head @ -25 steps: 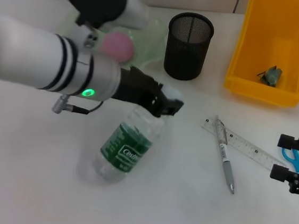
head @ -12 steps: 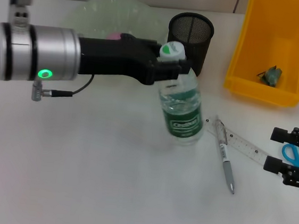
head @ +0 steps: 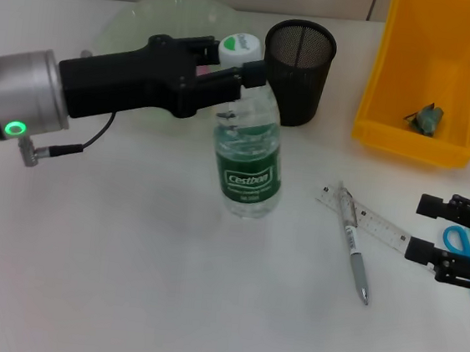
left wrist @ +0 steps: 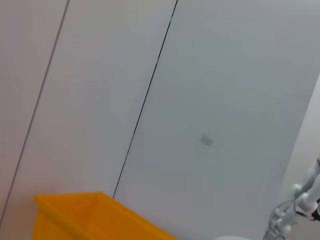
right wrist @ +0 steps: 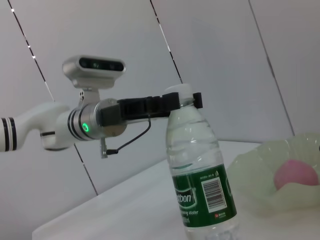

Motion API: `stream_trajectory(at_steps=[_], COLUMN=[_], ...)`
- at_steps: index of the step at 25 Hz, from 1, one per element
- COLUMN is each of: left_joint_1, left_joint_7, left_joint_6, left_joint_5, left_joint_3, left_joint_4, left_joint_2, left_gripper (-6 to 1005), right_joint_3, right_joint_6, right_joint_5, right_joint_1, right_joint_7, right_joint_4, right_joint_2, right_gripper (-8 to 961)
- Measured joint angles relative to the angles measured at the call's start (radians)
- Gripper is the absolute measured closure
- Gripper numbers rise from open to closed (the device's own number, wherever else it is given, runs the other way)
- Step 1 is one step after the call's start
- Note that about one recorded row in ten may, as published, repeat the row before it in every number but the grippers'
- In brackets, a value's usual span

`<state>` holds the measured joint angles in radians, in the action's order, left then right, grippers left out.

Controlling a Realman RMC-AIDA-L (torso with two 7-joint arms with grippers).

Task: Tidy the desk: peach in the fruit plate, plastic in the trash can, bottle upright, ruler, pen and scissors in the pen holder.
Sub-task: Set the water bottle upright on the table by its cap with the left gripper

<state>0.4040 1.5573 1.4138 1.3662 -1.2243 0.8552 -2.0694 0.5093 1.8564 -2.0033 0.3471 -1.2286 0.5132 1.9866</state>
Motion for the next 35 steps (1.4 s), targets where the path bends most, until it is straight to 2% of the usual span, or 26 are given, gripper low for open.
stream_trajectory(at_steps=[6,16,22,25,30,35], left_joint_1=[0.025,0.02,0.035,0.051,0.067,0.069], left_joint_7=[-0.242,-0.574,-0.692,-0.782,-0.838,-0.842], left_joint_6=[0.096,0.127,0.121,0.117,0.098,0.093], left_joint_5=[-0.025,-0.029,-0.03,-0.055,-0.069,-0.069], left_joint_3=[0.126,0.314,0.357,0.388,0.391,0.391], left_joint_4=[-0.209,-0.404,-0.481,-0.556,-0.608,-0.612], left_joint_2=[0.005,0.003,0.0,-0.003,-0.003,-0.003], left_gripper=[544,540,538,537,535,533], right_joint_3=[0.0,0.0,0.0,0.0,0.0,0.0], right_joint_6=[-0.001,-0.022,-0.03,-0.038,-0.042,-0.042], right_joint_5=[0.0,0.0,0.0,0.0,0.0,0.0], right_joint_1=[0.017,0.046,0.059,0.062,0.063,0.064], right_joint_7=[0.0,-0.011,-0.013,-0.013,-0.014,-0.014], right_joint_4=[-0.019,-0.021,-0.021,-0.021,-0.021,-0.021], right_joint_2=[0.001,0.023,0.033,0.038,0.04,0.043], right_gripper=[152,152,151,151,151,152])
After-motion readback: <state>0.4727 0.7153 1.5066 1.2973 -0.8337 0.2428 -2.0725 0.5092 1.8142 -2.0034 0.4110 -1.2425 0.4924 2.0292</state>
